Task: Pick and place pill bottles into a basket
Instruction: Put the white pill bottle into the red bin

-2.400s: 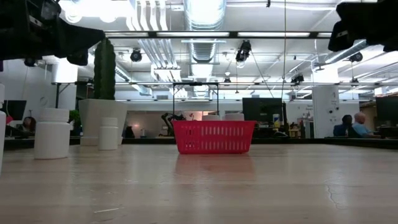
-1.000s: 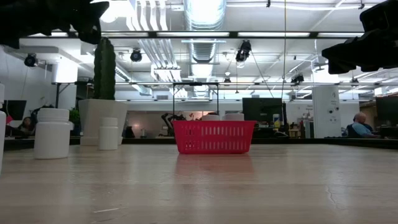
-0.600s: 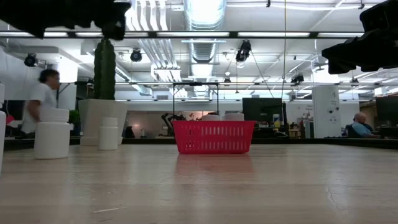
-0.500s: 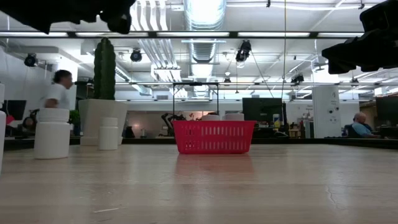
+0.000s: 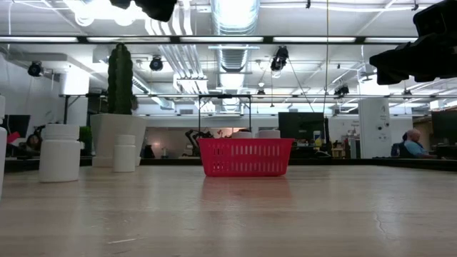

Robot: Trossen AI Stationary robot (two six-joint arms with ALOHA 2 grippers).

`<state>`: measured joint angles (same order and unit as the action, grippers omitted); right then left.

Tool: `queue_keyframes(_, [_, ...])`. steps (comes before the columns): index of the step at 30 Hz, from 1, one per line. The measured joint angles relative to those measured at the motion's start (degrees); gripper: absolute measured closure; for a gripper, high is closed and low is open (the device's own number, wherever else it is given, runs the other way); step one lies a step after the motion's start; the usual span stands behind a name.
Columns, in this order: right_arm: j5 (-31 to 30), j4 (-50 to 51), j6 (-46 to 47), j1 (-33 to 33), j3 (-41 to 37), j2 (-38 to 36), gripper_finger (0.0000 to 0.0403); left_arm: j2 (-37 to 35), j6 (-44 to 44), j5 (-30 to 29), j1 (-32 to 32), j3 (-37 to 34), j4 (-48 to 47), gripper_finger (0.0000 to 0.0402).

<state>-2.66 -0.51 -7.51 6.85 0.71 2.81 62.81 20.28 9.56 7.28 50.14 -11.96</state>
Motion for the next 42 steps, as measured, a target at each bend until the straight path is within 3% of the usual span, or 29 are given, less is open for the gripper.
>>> queue_keyframes(6, [0.0,0.02,0.0,0.0,0.0,0.0,0.0394,5.14,-3.6,-11.88,1.05,10.1,-14.57,0.0266])
queue_keyframes(9, [0.0,0.01,0.0,0.0,0.0,0.0,0.0394,7.72,-7.68,-15.06,1.06,14.82,-21.87,0.0266])
queue_keyframes(18, [-0.02,0.04,0.0,0.0,0.0,0.02,0.0394,12.17,-20.95,-13.6,1.1,22.89,-33.16,0.0266])
queue_keyframes(31, [-0.07,0.02,0.0,-0.02,0.0,-0.02,0.0394,12.67,-21.45,-11.66,1.1,22.57,-36.24,0.0262])
queue_keyframes(42, [-0.07,0.04,0.0,-0.02,0.0,-0.02,0.0394,12.95,-21.79,-7.24,1.19,22.57,-38.56,0.0146])
